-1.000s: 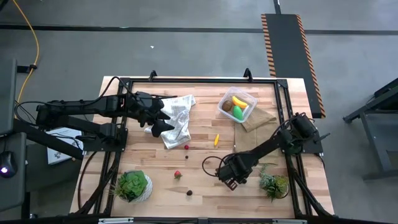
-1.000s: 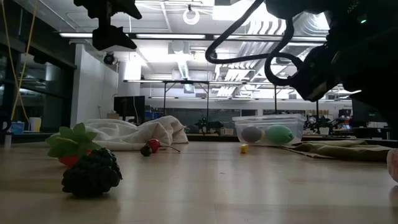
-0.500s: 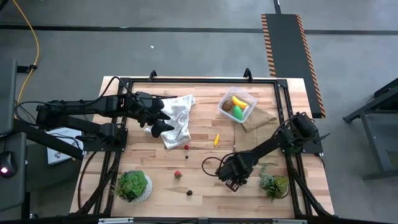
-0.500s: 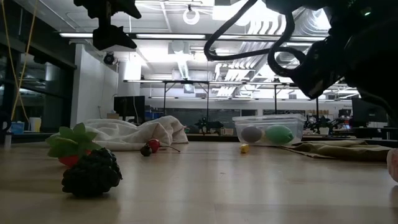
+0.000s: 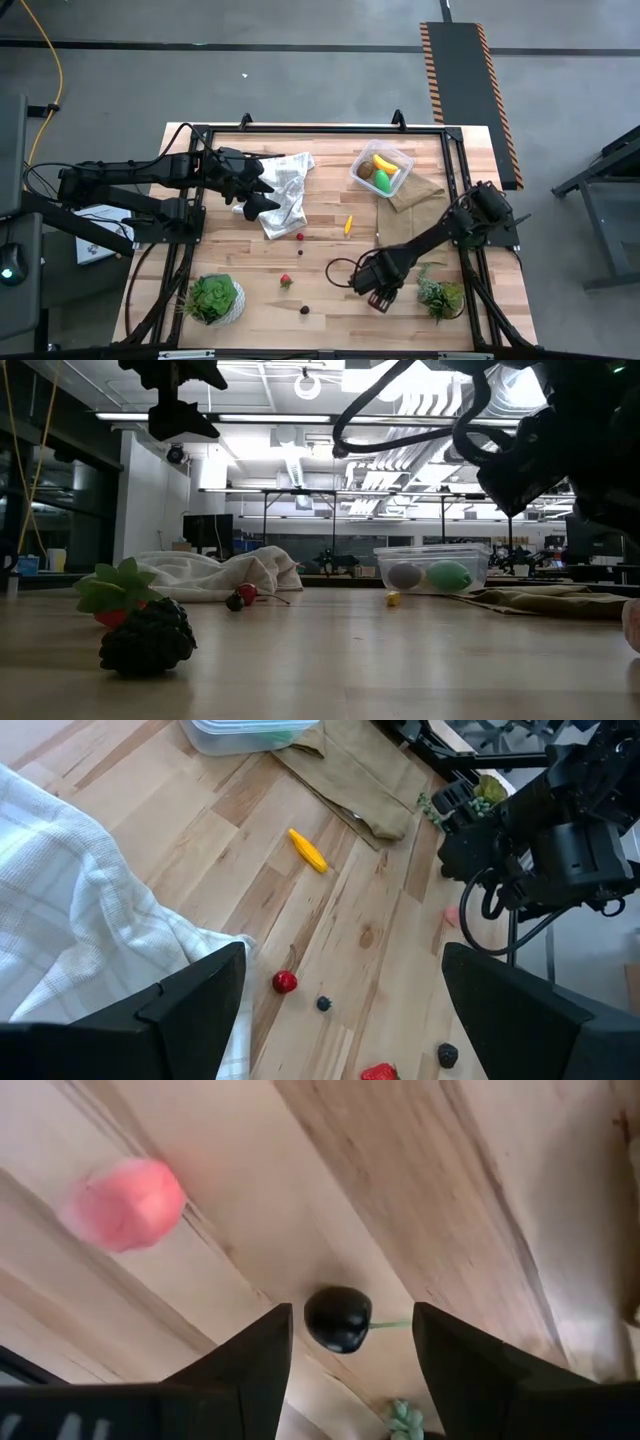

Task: Pick and placing Produce into tupperware
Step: Put the black cherry into the transparent bin

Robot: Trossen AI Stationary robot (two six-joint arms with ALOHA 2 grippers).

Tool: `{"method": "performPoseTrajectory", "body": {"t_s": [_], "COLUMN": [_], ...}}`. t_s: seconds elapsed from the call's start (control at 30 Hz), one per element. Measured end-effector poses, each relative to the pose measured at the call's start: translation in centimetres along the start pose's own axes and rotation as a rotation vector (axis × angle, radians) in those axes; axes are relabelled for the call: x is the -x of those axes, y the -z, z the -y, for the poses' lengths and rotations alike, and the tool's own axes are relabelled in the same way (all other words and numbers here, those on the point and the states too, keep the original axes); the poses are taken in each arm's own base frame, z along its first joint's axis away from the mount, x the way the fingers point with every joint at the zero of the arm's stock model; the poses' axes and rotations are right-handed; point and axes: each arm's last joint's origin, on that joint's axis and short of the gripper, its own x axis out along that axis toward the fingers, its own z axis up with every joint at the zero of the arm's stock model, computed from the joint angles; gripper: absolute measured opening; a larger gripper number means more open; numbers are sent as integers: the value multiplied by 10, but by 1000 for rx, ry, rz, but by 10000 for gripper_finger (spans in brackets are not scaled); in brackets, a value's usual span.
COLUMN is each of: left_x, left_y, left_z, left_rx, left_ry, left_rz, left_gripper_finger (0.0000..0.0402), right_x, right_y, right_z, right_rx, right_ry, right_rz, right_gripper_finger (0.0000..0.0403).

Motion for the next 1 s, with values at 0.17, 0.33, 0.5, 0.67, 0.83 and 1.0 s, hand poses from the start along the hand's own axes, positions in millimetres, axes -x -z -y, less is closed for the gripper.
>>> {"method": "performPoseTrajectory", "body": {"t_s": [0.17,0.33,0.5,0.67,0.83,1.0], "left_x": [0,0,0,0,0,0], "left_y": [0,0,0,0,0,0], "left_z": [0,0,0,0,0,0], "left_rx": [8,11,12,14,31,35], "left_ry": [0,0,0,0,0,0], "left_rz": [0,0,0,0,1,1], "left_gripper_finger": [328,328,328,328,328,328], "right_x": [-2,-2,-3,-3,-7,-9], "right_y": [5,6,5,4,5,7], "right_z": [-3,-4,-4,-3,1,-1], "right_rx": [56,64,72,81,79,97], "right_ry": [6,17,23,32,42,37], "right_rz": [0,19,29,44,26,23], "right_gripper_finger": [200,200,200,200,200,200]}}
